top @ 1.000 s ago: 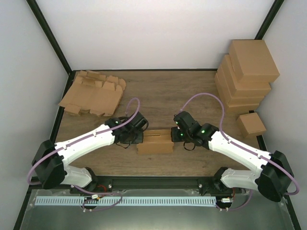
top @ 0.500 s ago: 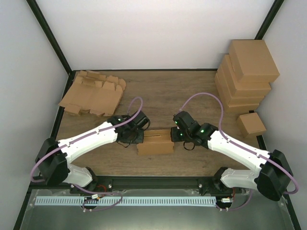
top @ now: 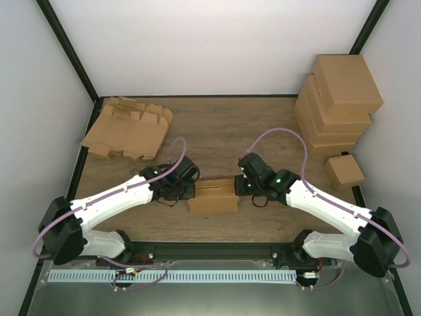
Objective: Fold the paper box
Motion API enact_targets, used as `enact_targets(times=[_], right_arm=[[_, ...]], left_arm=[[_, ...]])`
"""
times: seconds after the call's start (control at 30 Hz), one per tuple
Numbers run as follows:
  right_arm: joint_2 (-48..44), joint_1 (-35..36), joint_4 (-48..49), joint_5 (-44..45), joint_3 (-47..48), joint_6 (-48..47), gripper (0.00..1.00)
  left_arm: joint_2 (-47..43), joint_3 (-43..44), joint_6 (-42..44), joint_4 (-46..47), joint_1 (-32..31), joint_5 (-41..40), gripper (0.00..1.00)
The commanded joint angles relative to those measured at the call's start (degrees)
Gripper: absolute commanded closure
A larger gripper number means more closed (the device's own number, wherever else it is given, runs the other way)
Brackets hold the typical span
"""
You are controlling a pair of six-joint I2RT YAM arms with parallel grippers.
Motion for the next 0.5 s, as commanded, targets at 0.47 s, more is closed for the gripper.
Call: enact_targets(times=[0.47], right_arm=[[0.36, 0.76, -2.67, -1.42, -0.60, 7.47, 0.99]], left_arm=[[-7.03, -8.51, -7.74, 2.97, -0.49, 0.43, 0.96]])
